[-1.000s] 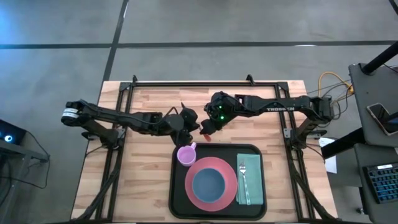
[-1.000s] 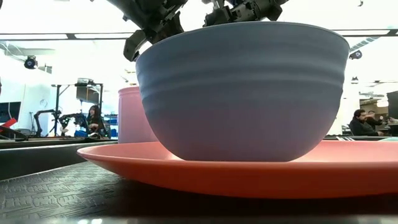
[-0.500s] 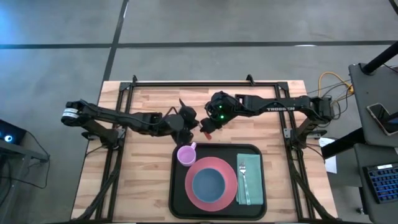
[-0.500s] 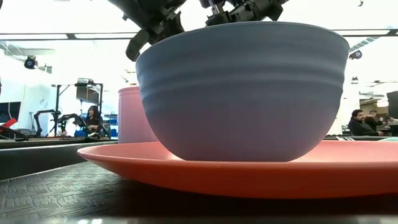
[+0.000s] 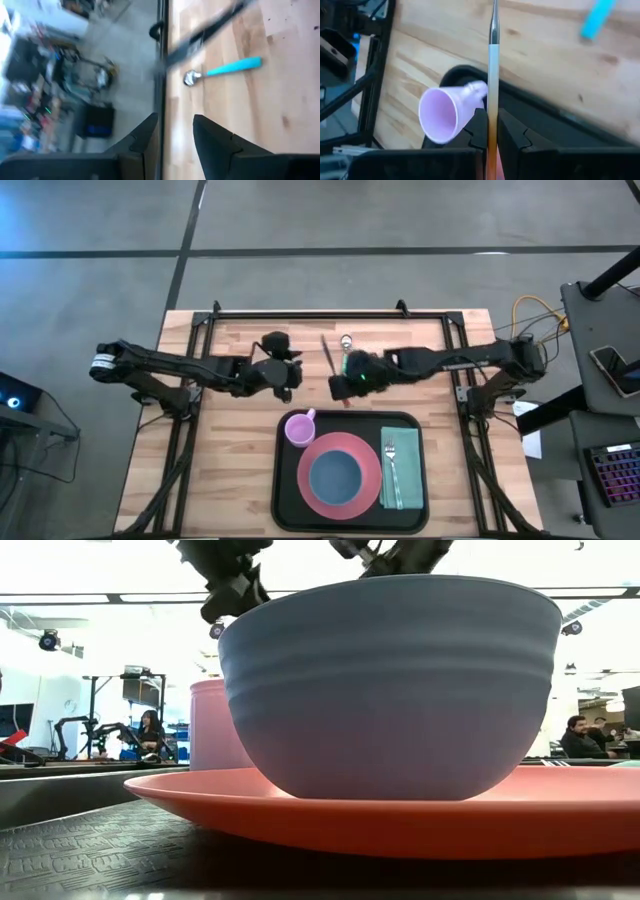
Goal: Set up tray
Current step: Put the orange knife on the blue napkin to the right of the blue fork
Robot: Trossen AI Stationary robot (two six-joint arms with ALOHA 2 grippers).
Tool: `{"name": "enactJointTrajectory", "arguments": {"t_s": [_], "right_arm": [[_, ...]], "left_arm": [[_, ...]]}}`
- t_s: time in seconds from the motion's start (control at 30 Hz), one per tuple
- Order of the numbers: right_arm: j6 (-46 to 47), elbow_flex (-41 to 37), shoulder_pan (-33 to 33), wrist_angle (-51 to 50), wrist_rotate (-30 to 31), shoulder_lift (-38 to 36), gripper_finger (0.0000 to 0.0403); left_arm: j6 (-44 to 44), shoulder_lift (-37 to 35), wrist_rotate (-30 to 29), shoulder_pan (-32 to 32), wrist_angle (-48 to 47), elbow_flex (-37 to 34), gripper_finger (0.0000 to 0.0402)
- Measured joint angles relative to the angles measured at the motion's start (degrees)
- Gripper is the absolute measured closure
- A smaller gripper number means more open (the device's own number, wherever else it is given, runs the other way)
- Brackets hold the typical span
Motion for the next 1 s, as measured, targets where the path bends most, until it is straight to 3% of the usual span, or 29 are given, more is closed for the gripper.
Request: {"name": "enactJointTrajectory", "arguments": {"t_s": [0.17, 0.33, 0.67, 0.8, 1.0], "right_arm": [[11.0, -0.9, 7.1, -8.1, 5.6, -3.3, 0.0389], [26.8, -5.4, 17.0, -15.1, 8.6, -6.9, 0.0390], [56.1, -21.5, 40.8, -1.6, 10.9, -9.5, 0.0390], [59.7, -25.0, 45.6, 4.2, 7.8, -6.6, 0.0390], [60.4, -24.7, 46.7, 5.5, 7.3, -0.5, 0.0390]], "left_arm": [[-15.4, -0.7, 3.7, 0.0, -7.2, -0.1, 0.0299], [-22.2, -0.4, 6.9, -0.2, -10.3, -0.9, 0.0299], [-25.3, -0.6, 7.9, -0.2, -10.2, -1.9, 0.0299], [-25.6, -0.6, 8.6, -0.2, -10.2, -1.9, 0.0299], [-28.9, -0.6, 8.7, -0.2, -11.2, -1.9, 0.0299]]}}
